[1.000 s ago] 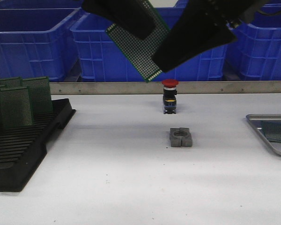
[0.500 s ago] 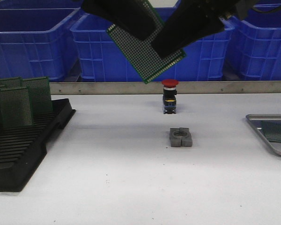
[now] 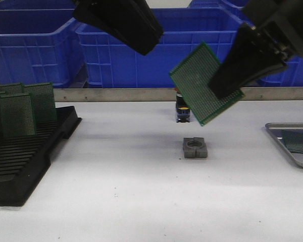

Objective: Place circuit board on tray

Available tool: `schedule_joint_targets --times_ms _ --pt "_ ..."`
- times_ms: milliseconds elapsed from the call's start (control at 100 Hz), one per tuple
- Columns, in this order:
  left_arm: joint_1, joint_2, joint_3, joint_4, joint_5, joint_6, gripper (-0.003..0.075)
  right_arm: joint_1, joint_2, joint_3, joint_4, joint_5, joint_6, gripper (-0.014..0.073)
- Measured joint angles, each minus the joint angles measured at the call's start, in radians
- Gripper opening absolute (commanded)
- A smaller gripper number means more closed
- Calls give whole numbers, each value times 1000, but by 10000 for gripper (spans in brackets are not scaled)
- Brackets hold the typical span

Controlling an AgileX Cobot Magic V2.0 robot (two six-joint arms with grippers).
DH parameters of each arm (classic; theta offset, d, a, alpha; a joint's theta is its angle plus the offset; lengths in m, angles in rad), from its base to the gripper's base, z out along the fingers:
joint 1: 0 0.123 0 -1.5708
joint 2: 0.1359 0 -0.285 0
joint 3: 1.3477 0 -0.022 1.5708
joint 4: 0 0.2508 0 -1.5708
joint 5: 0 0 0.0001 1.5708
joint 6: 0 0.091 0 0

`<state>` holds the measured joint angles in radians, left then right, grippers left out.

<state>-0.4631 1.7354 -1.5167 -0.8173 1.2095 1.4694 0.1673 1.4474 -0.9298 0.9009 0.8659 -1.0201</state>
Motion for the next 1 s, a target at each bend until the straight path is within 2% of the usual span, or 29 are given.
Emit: schedule_joint_targets --times_ms 150,300,560,600,650,700,750,820,880,940,1000 --pt "0 0 0 0 -6 0 461 -155 35 27 -2 -8 85 -68" --pt "0 0 0 0 -6 0 461 -291 121 27 -2 -107 166 -68" --pt "0 0 0 0 -6 0 461 -407 248 27 2 -258 210 -57" --pt "0 2 0 0 -6 0 461 -415 256 27 4 -272 211 -18" --pt "0 2 0 0 -7 0 461 -426 261 27 5 -281 211 70" --pt "0 2 0 2 -7 0 461 -433 263 27 8 -284 211 201" --pt "0 2 0 2 -11 0 459 -440 263 27 8 -286 211 375" --pt "0 2 0 2 -17 0 456 -446 263 27 10 -288 211 547" --pt "0 2 0 2 -25 0 425 -446 263 27 10 -288 211 600" --pt "0 2 0 2 -30 0 368 -446 263 27 10 -288 211 592" --pt "0 2 0 2 -36 0 275 -446 263 27 10 -288 211 569"
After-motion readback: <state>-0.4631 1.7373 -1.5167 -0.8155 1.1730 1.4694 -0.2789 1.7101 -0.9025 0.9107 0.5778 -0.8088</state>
